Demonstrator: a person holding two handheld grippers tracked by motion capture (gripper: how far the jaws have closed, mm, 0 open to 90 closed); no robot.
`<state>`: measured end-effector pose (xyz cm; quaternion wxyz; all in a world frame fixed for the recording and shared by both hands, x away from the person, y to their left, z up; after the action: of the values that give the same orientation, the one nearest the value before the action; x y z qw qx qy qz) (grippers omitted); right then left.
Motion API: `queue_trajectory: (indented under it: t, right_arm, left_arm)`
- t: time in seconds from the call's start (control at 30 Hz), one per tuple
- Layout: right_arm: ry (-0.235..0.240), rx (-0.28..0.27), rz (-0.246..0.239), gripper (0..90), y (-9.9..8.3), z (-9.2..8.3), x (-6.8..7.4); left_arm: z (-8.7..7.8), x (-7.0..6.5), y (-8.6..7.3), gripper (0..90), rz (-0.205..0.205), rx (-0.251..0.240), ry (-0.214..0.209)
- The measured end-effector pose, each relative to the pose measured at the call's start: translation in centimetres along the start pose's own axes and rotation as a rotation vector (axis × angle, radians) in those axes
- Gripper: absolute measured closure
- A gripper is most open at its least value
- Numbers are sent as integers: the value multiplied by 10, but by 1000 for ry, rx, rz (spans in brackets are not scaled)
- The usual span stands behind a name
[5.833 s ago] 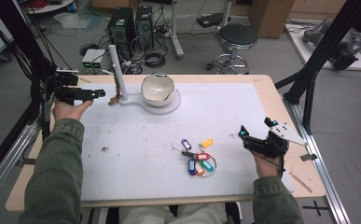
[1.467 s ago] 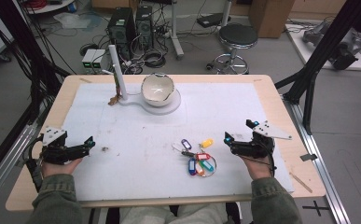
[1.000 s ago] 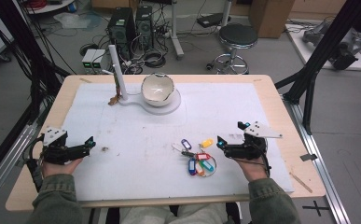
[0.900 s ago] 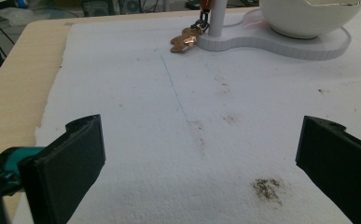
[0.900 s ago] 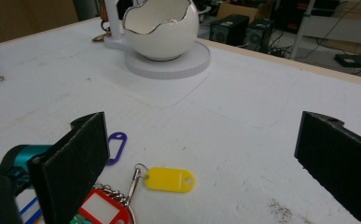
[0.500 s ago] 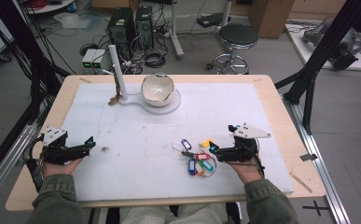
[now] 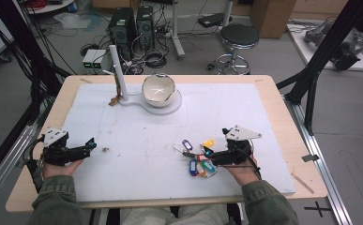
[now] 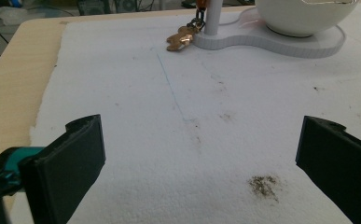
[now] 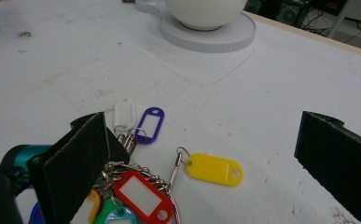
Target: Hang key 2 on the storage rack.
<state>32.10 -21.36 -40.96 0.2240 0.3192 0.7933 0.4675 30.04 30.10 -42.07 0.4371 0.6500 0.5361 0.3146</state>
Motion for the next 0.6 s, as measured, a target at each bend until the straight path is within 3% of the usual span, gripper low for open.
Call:
queue_trajectory:
  t: [0.6]
  right_arm:
    - [59, 53, -28, 20, 2, 15, 15]
  left_arm:
    - [-2, 1, 0, 18, -7, -5, 0]
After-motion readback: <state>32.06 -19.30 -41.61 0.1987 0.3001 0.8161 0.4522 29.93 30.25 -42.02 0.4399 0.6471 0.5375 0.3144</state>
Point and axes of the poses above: each handheld gripper's, and its own axes: z roughly forward along the jaws, y roughly out of its top, x roughly to its left, the point moved 1 cm from there along z, roughly forward along the jaws, and after that the axes turned 1 degree about -z, right-handed, at the moved point
